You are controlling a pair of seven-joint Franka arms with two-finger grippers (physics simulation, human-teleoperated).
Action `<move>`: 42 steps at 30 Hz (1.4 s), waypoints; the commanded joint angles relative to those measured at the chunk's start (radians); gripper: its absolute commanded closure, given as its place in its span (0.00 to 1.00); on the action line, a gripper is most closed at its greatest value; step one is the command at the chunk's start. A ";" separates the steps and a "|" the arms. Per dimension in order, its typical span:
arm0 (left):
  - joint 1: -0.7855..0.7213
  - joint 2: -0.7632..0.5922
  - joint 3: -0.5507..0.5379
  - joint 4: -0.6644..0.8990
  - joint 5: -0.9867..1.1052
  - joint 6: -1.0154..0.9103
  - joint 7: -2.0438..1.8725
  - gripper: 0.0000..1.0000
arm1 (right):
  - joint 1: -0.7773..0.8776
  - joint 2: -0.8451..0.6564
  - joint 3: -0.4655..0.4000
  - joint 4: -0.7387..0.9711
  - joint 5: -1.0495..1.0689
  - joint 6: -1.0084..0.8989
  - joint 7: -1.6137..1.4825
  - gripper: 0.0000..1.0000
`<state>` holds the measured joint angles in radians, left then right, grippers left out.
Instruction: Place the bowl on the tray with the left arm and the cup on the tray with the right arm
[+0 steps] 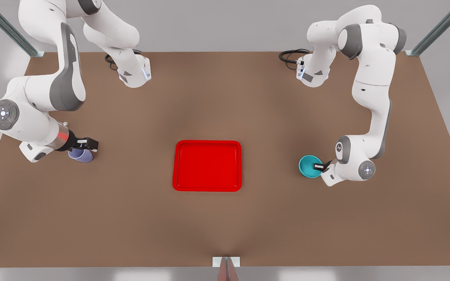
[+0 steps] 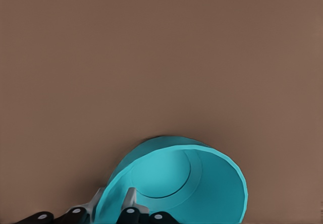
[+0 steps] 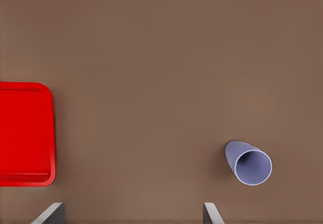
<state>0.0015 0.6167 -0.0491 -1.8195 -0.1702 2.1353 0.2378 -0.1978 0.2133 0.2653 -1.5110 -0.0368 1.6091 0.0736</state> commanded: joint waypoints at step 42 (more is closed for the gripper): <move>-0.499 0.268 -0.083 0.563 -0.163 -0.078 -0.894 0.05 | -0.017 -0.003 -0.006 -0.012 0.000 0.000 -0.006 0.00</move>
<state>-0.4954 0.8824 -0.1307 -1.2538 -0.3555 2.0345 -0.6565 -0.2145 0.2102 0.2594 -1.5236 -0.0368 1.6104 0.0646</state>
